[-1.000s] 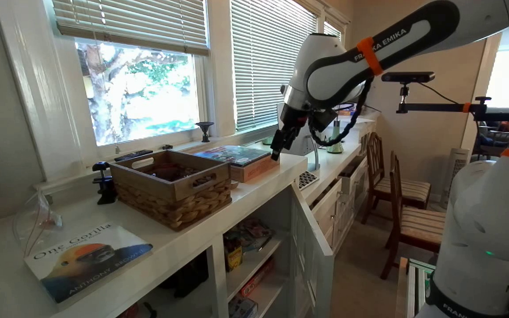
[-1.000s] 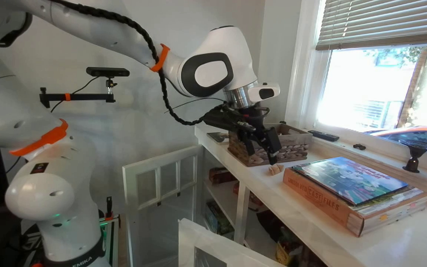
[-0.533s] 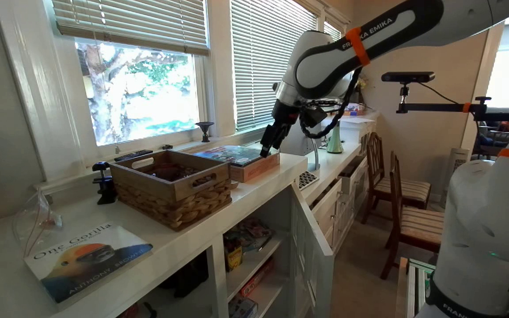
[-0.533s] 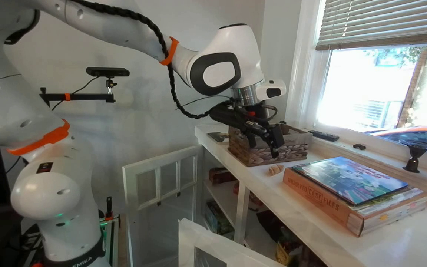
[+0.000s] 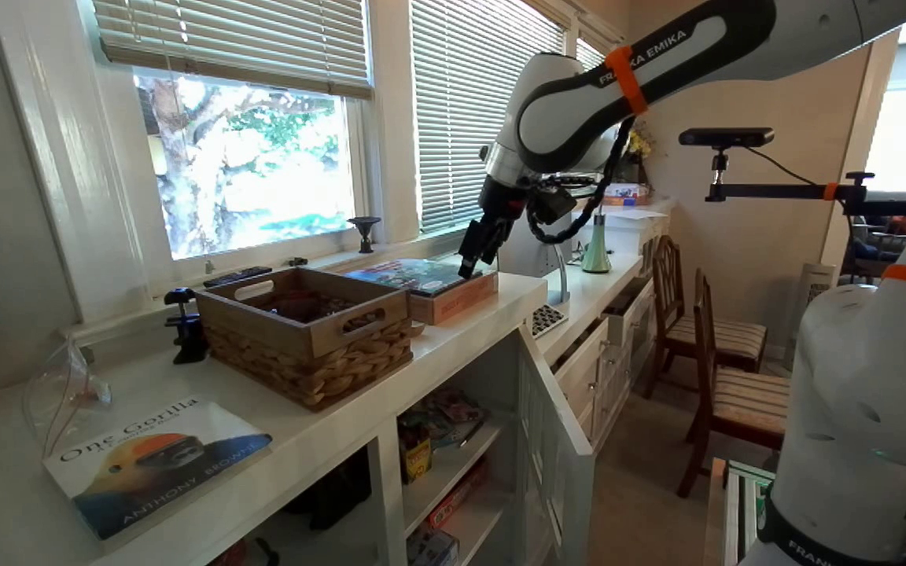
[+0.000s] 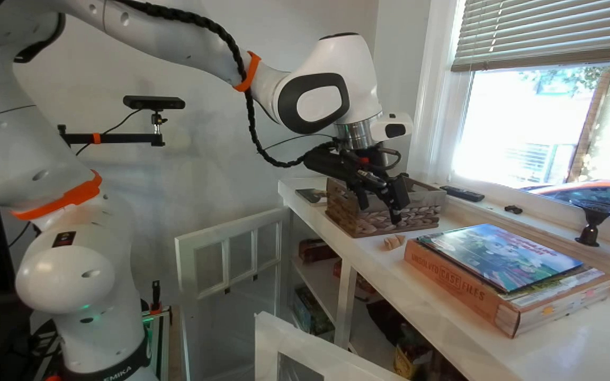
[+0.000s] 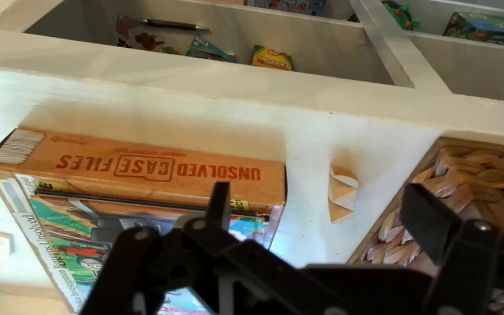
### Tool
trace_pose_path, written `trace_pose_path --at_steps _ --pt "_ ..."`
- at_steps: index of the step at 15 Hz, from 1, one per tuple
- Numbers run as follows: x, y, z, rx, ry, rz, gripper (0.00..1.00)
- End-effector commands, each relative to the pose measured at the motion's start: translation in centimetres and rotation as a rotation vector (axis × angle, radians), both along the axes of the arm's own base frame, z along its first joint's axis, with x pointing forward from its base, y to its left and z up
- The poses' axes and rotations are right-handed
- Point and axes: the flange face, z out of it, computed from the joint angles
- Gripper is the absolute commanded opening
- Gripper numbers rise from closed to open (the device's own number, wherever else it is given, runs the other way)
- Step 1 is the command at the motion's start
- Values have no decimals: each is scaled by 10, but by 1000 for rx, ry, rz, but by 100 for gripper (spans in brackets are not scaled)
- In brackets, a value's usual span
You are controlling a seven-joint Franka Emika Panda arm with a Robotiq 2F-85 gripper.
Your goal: Put the basket on top of the box.
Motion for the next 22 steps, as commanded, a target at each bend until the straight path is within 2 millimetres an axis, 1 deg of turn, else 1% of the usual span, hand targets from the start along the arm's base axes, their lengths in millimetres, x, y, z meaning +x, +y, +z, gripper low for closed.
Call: trace_pose_path --at_steps 1,4,7,13,18,22 --pt "4 -3 1 54 6 -63 100" --pt "15 -6 10 133 -3 -190 100" --pt "26 -2 17 172 -5 -231 100" --pt "50 12 20 176 121 -178 100" --pt "74 23 26 155 137 -133 100" --pt "92 37 15 137 133 -88 100"
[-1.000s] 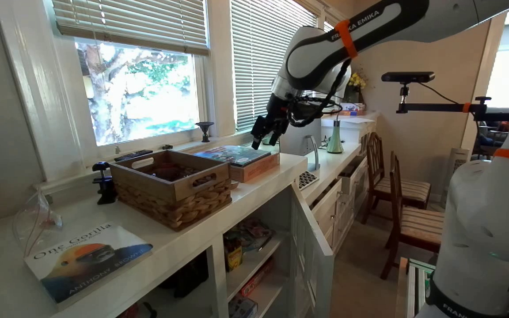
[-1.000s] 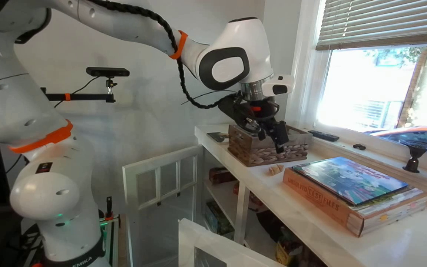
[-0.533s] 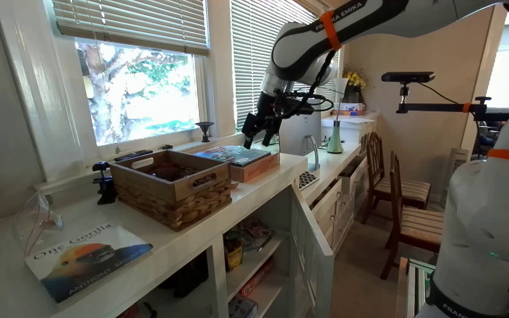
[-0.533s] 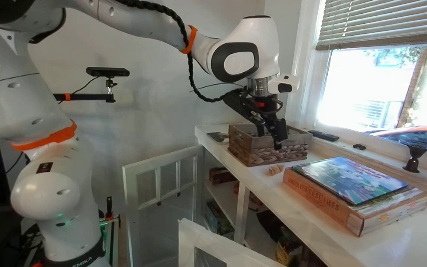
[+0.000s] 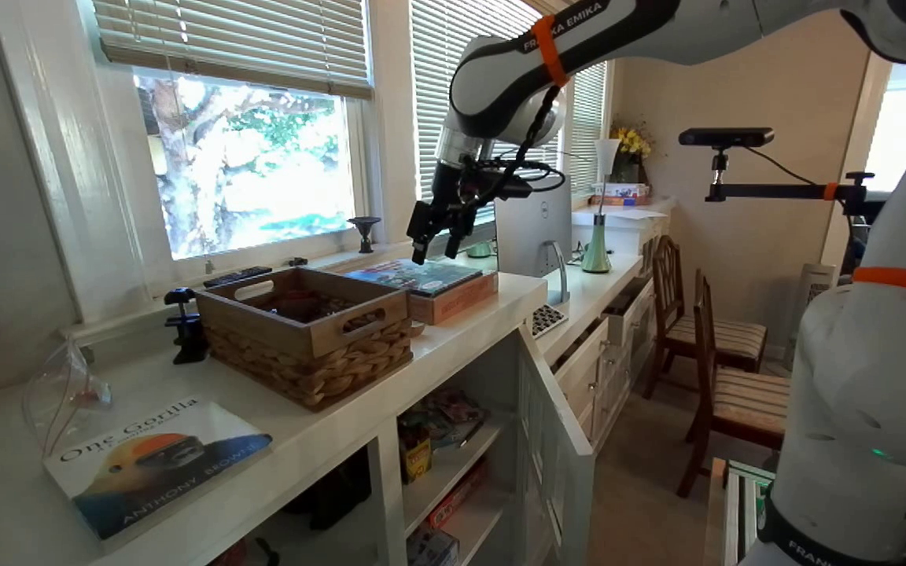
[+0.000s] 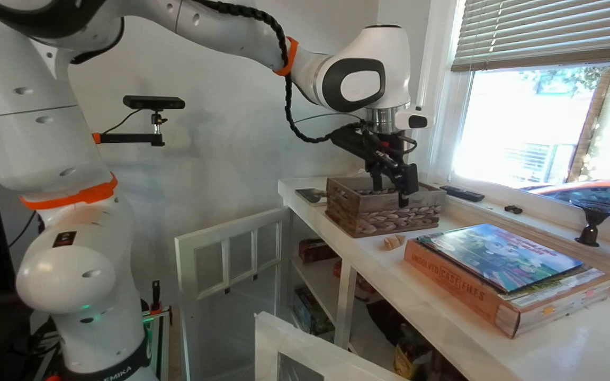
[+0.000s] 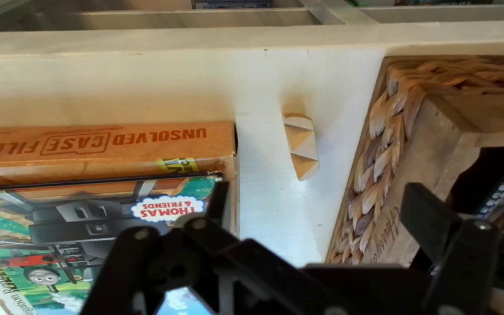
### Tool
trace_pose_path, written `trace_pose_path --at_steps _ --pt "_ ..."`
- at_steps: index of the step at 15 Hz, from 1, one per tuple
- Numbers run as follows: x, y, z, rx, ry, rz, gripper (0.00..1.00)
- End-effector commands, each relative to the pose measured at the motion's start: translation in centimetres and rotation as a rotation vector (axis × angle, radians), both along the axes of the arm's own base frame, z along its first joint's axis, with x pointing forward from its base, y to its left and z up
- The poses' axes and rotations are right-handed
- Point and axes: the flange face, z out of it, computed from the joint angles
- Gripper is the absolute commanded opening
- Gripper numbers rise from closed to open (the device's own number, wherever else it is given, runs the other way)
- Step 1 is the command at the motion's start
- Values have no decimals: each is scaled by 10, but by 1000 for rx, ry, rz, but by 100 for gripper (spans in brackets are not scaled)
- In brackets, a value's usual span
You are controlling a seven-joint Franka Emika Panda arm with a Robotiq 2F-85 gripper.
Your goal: Put the basket on top of the box.
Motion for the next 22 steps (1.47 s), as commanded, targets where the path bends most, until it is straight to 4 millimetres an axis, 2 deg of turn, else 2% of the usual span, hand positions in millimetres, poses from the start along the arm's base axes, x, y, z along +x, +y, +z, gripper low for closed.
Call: trace_pose_path --at_steps 1,10,15,16,17,22 --pt "21 14 -13 8 11 44 100" --pt "46 51 -21 56 -96 148 100" --pt "55 54 -32 65 -55 133 100" --pt "57 54 -33 65 -53 132 85" --pt "58 54 -35 64 -50 133 74" --pt "65 57 -43 68 -32 142 34"
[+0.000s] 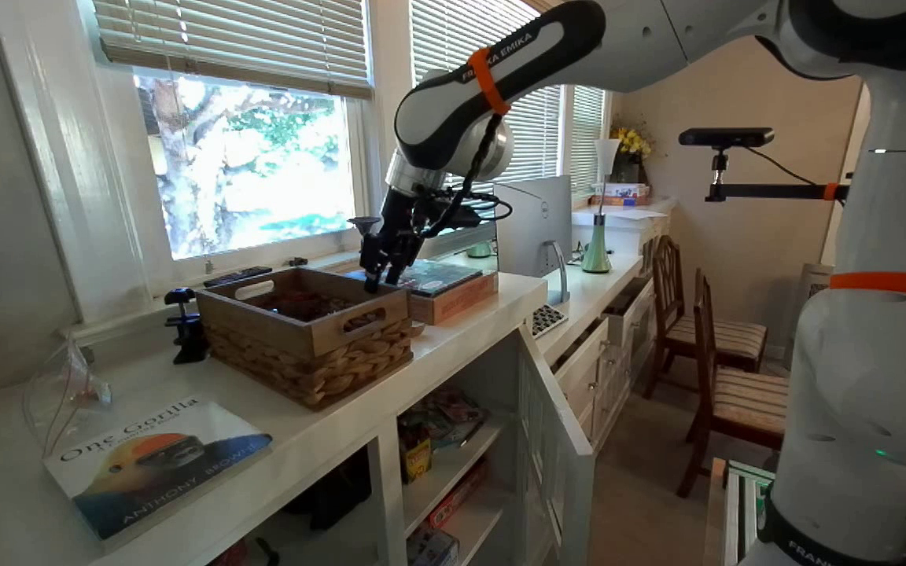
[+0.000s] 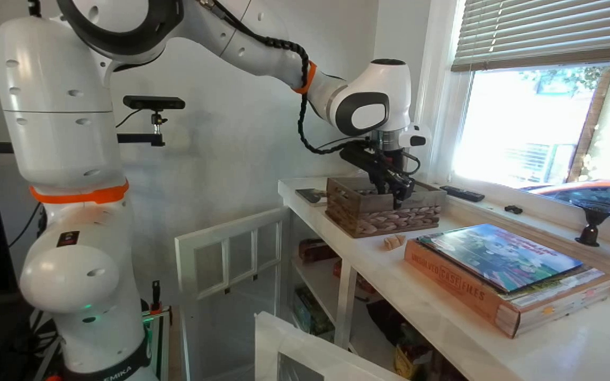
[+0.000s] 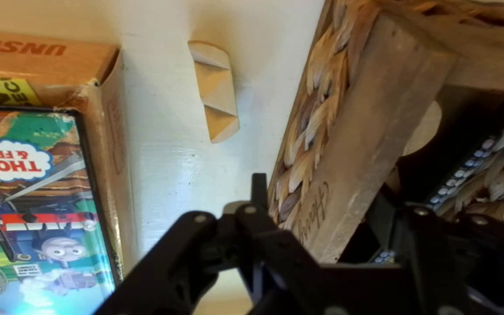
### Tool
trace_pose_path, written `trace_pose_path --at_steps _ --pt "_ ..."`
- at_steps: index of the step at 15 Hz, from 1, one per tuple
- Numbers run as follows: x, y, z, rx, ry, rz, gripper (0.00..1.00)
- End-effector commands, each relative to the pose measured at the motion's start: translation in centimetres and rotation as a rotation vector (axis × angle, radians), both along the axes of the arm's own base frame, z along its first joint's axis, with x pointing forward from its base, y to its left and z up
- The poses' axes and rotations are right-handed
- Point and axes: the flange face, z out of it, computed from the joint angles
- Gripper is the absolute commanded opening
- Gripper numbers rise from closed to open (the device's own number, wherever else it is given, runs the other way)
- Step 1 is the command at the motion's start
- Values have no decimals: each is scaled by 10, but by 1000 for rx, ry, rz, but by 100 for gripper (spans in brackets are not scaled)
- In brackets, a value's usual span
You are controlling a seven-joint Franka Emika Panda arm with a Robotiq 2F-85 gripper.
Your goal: Put the basket on top of the box.
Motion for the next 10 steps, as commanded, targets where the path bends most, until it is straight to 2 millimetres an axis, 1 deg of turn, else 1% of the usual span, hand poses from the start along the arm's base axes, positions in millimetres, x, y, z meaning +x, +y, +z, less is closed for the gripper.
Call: trace_pose_path --at_steps 1,4,5,7,9,10 --pt "9 4 -7 16 28 4 26" --pt "11 6 -10 17 32 6 4" --pt "12 6 -10 17 30 3 0" --pt "13 3 -8 24 27 -5 4" --pt "13 2 -5 30 15 -8 4" --pt "12 2 -1 31 5 -12 4"
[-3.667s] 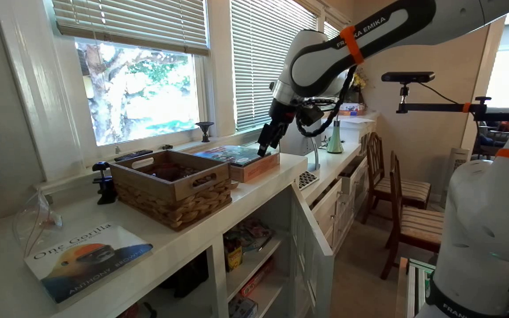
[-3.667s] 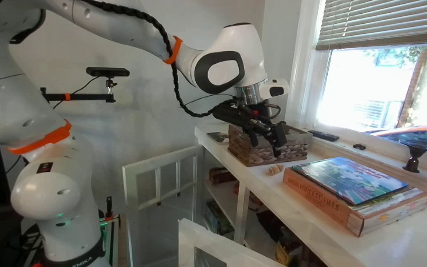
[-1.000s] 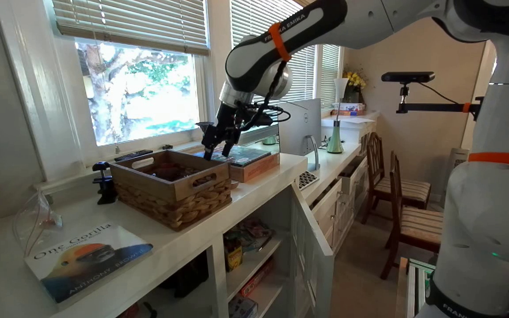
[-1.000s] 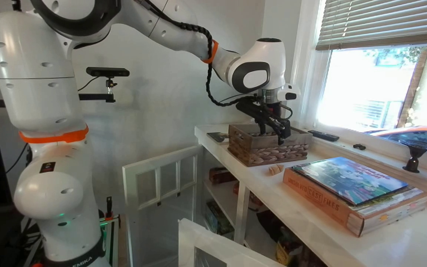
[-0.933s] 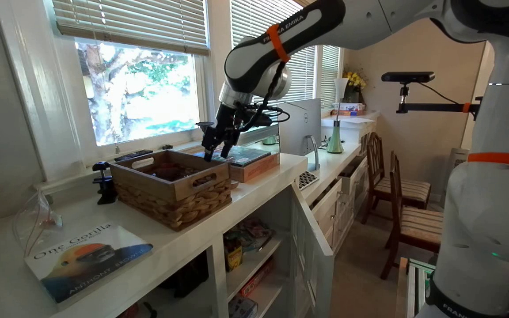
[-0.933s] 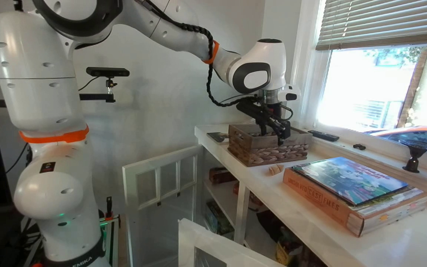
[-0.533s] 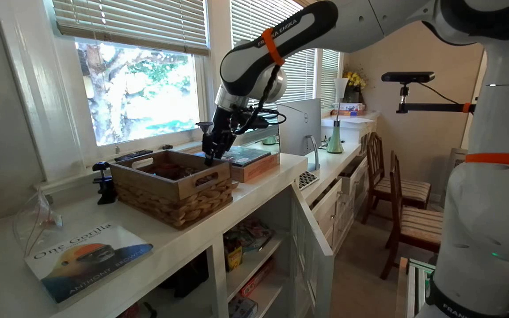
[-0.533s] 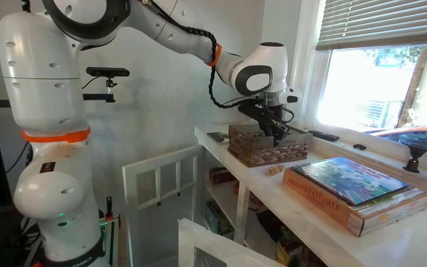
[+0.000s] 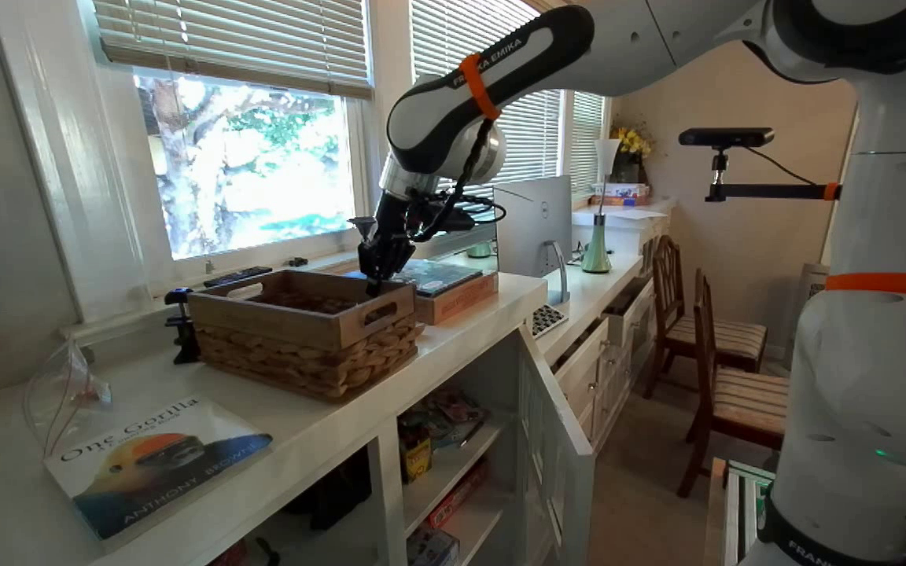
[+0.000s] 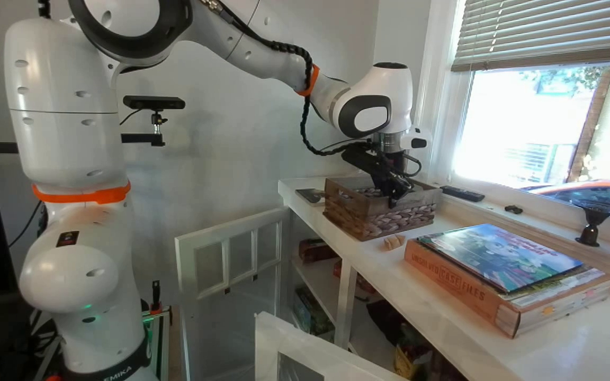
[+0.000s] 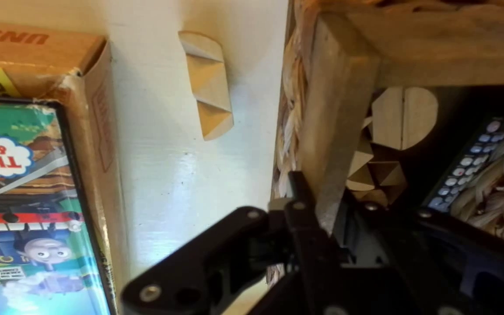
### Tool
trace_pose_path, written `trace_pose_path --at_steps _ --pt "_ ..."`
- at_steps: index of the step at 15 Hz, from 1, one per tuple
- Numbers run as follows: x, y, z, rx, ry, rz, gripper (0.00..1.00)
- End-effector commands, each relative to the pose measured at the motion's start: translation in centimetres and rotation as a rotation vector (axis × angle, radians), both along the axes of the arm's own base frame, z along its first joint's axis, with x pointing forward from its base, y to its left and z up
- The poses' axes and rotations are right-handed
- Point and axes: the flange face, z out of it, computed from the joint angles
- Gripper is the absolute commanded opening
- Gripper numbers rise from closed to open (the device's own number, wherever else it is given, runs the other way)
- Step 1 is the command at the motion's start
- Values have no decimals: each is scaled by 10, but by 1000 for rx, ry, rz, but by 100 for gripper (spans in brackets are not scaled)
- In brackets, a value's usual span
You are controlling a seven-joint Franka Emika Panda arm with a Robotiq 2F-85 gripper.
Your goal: Put the basket on top of the box.
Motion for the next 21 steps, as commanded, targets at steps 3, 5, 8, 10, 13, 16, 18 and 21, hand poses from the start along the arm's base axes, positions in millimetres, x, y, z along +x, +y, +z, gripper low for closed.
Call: trace_pose_path --at_steps 3,5,8,10,13,16,18,21 --pt "0 -6 15 41 -29 -27 4" --pt "-2 -9 22 41 -41 -33 4" --pt "-6 -15 33 40 -62 -46 4" --pt "-9 -21 40 37 -81 -55 4" --pt "-10 -27 49 35 -100 -67 4" --pt "-8 -31 48 36 -99 -75 4" --pt "-6 -33 44 37 -91 -77 4" --pt "-2 -36 33 38 -70 -87 4"
